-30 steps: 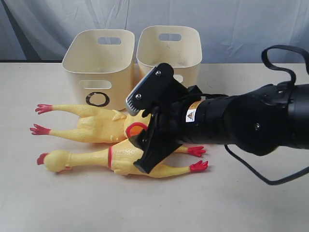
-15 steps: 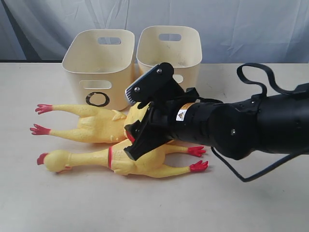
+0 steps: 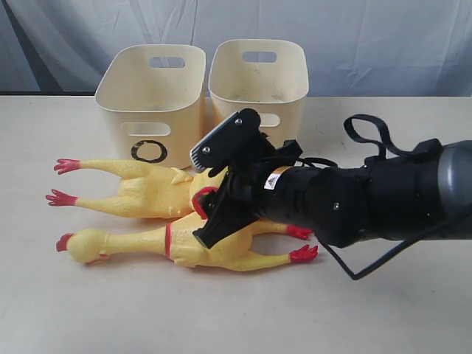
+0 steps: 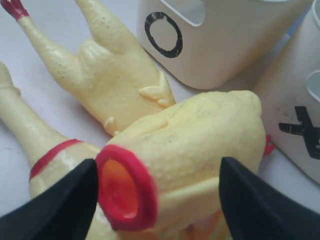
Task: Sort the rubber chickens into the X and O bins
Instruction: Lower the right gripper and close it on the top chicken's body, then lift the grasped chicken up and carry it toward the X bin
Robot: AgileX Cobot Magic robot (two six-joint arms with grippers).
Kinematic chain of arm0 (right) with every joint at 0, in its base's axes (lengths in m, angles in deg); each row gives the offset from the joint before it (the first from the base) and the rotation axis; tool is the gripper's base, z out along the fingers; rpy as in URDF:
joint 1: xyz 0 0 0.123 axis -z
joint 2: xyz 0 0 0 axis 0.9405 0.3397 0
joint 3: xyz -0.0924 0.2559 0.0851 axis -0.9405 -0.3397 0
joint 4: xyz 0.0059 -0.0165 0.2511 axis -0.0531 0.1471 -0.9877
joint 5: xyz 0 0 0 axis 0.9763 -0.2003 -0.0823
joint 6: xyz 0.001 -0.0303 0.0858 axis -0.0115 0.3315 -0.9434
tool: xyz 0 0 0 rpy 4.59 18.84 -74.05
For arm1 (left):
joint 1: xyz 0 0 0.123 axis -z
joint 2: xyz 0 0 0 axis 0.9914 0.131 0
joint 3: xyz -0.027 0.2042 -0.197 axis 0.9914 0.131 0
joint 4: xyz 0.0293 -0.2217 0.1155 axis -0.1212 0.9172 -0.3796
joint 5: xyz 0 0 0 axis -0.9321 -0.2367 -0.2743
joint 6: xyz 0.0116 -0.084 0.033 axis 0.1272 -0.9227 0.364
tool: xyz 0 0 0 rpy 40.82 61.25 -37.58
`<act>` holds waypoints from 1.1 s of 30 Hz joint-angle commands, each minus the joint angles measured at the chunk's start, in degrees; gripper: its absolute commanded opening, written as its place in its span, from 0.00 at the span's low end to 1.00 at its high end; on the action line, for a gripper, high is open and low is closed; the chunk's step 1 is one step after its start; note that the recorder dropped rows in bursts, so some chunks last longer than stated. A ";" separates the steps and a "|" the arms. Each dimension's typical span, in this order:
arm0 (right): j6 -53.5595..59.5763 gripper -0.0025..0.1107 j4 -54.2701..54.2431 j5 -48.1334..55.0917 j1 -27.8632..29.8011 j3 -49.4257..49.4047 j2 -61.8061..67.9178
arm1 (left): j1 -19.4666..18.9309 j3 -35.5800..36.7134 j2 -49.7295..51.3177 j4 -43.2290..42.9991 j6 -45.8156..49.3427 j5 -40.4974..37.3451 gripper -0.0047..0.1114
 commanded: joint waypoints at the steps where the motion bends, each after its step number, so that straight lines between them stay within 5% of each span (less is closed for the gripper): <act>1: 5.96 0.59 -5.74 -0.93 -0.18 0.27 1.24 | -0.03 0.26 -0.29 -0.22 -0.02 0.62 0.04; 9: 5.95 0.36 -5.74 -0.82 -0.18 0.27 1.33 | -0.03 0.26 -0.29 -0.22 -0.02 0.62 0.04; 19: 5.95 0.33 -11.79 -0.54 -0.18 0.27 1.33 | -0.03 0.26 -0.29 -0.22 -0.02 0.62 0.04; 24: 5.95 0.02 -11.96 2.77 -0.18 0.27 1.22 | -0.03 0.26 -0.29 -0.22 -0.02 0.62 0.04; 33: 5.95 0.01 -12.45 5.70 -0.18 0.27 0.78 | -0.03 0.26 -0.29 -0.22 -0.02 0.62 0.04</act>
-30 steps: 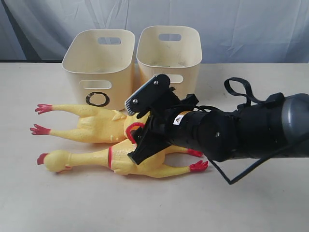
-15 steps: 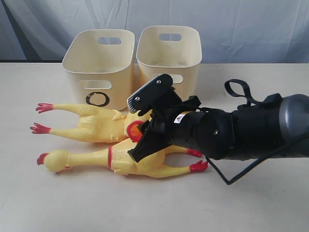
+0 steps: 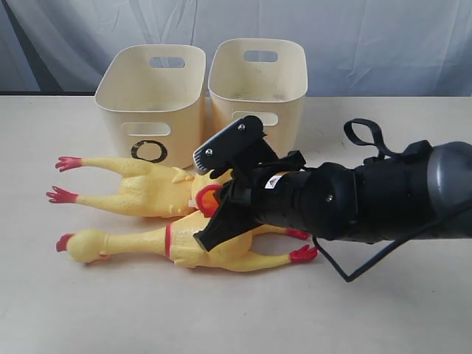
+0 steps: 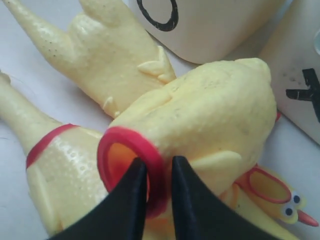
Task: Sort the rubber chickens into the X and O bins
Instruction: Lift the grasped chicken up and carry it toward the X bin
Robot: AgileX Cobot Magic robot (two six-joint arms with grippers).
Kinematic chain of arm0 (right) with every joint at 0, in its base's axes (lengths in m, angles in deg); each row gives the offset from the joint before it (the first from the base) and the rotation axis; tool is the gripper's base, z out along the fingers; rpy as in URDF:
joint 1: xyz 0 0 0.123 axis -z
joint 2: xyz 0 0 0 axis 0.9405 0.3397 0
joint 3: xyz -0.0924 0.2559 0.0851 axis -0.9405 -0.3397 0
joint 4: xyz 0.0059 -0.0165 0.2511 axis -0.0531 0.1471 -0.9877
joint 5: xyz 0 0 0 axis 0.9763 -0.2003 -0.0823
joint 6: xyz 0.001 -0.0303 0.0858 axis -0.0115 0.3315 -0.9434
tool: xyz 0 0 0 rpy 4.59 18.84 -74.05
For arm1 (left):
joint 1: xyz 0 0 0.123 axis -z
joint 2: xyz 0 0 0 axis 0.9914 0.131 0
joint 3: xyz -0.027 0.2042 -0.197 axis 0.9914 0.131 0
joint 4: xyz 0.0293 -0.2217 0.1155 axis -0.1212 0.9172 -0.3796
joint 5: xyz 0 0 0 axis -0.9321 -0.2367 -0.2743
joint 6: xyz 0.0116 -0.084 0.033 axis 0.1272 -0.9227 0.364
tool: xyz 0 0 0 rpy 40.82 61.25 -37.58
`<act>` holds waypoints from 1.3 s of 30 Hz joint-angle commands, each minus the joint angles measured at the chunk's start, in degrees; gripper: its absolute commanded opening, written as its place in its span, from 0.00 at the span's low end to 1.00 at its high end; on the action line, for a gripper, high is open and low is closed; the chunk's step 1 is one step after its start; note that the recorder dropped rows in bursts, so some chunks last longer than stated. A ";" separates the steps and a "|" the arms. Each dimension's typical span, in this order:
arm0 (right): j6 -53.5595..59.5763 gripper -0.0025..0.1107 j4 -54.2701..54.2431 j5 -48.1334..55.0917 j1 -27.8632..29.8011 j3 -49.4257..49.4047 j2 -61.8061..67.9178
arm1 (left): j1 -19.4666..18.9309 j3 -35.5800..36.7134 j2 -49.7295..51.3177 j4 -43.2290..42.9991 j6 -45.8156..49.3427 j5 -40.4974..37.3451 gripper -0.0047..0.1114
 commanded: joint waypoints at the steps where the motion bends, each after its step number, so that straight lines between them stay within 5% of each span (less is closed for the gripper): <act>1: -0.38 0.01 -2.22 3.96 0.04 -0.19 -1.34 | -0.03 0.26 -0.29 -0.22 -0.02 0.62 0.04; 23: -0.38 0.01 -9.34 5.24 0.04 -0.19 -29.90 | -0.03 0.26 -0.29 -0.22 -0.02 0.62 0.04; 39: -0.11 0.01 -10.35 -14.68 0.04 -0.19 -31.09 | -0.03 0.26 -0.29 -0.22 -0.02 0.62 0.04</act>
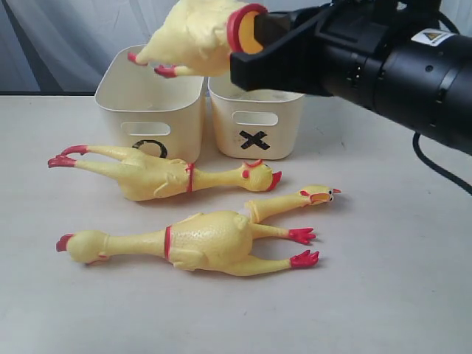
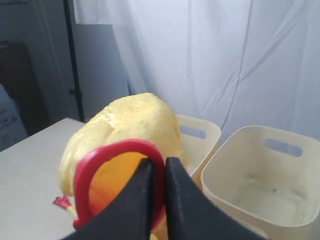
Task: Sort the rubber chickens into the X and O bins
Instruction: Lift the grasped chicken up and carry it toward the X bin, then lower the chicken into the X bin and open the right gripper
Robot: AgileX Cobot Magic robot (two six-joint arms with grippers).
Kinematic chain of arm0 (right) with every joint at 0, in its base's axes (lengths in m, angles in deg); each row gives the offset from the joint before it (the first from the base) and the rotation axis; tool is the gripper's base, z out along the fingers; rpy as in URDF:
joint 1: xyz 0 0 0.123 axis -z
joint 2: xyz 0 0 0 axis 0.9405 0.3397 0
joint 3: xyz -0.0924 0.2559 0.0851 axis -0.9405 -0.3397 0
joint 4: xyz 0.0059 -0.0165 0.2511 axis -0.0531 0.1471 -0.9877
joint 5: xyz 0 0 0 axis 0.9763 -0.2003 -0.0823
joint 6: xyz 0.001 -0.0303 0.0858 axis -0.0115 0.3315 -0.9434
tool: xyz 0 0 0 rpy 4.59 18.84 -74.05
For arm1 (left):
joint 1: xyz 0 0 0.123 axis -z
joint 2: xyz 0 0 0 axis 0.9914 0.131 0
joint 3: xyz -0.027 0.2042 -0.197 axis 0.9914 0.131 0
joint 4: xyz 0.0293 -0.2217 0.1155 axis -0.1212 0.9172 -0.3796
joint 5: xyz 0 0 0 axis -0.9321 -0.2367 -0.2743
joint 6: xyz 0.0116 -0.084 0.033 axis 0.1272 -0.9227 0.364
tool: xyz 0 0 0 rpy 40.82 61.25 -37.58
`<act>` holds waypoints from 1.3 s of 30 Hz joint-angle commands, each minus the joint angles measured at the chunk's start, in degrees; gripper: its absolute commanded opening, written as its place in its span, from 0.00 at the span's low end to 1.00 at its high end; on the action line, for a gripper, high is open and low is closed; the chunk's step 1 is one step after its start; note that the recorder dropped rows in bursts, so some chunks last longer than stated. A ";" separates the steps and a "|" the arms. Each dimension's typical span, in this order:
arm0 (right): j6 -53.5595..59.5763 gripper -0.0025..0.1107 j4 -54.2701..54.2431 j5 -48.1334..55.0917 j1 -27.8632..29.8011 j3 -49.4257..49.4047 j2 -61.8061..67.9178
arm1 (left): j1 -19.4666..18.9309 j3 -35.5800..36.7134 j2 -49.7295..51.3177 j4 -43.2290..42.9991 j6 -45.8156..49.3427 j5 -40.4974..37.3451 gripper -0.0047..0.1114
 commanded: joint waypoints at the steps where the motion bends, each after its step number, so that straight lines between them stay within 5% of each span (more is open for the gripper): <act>1: 0.88 0.01 0.32 -8.75 0.04 -0.09 -0.22 | -0.03 0.26 -0.29 -0.22 -0.02 0.62 0.04; 18: 4.91 0.01 8.64 -35.75 0.76 0.05 18.23 | -0.03 0.26 -0.29 -0.22 -0.02 0.62 0.04; 39: 4.63 0.01 2.28 -29.29 8.76 16.75 34.89 | -0.03 0.26 -0.29 -0.22 -0.02 0.47 0.04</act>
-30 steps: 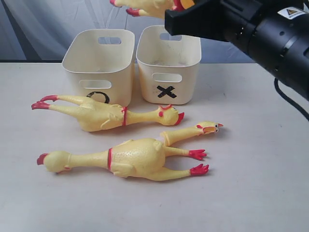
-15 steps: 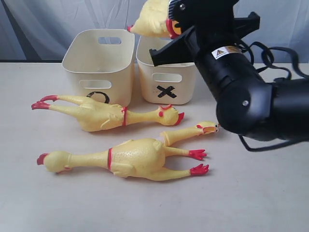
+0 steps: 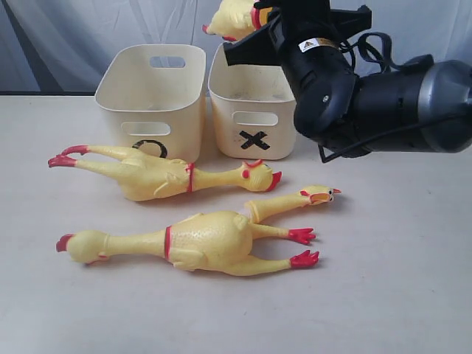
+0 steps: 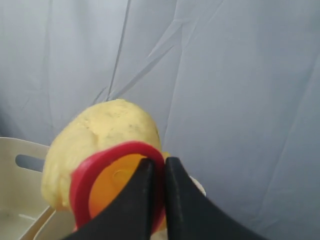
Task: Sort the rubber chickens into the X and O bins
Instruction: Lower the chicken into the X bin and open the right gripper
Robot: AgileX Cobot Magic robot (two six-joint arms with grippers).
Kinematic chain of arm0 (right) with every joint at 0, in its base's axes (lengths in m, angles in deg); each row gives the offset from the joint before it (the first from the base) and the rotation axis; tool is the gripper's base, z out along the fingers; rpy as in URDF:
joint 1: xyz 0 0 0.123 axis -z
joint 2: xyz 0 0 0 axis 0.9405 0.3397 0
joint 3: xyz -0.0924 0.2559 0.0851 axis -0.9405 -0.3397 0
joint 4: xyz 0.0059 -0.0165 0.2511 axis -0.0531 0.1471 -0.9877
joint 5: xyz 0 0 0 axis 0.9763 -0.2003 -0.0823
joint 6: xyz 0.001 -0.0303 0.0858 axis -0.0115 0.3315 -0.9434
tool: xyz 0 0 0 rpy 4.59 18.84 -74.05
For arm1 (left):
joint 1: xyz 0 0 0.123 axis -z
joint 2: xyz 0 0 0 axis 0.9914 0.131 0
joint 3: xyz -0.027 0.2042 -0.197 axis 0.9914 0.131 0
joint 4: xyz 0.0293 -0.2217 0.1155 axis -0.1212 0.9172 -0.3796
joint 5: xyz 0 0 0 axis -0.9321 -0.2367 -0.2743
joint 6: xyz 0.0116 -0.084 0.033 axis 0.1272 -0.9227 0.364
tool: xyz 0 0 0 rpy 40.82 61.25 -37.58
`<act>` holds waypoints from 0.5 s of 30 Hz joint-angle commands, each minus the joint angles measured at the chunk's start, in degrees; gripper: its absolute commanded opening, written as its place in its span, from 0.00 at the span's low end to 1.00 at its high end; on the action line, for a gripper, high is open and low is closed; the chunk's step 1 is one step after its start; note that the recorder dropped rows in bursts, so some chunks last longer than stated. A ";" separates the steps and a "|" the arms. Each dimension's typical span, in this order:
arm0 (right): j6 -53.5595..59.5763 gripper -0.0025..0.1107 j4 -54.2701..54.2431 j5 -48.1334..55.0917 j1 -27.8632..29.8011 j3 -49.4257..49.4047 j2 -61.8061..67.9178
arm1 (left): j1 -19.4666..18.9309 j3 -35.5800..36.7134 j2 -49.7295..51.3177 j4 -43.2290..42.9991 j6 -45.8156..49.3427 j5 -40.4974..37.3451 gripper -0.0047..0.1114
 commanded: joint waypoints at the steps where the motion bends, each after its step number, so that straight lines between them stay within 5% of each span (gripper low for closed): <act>1: 0.33 0.01 -3.22 -1.80 0.74 0.80 2.03 | -0.03 0.26 -0.29 -0.22 -0.02 0.47 0.04; 15: 0.33 0.02 -5.05 -2.46 0.74 1.06 4.28 | -0.03 0.26 -0.29 -0.22 -0.02 0.47 0.04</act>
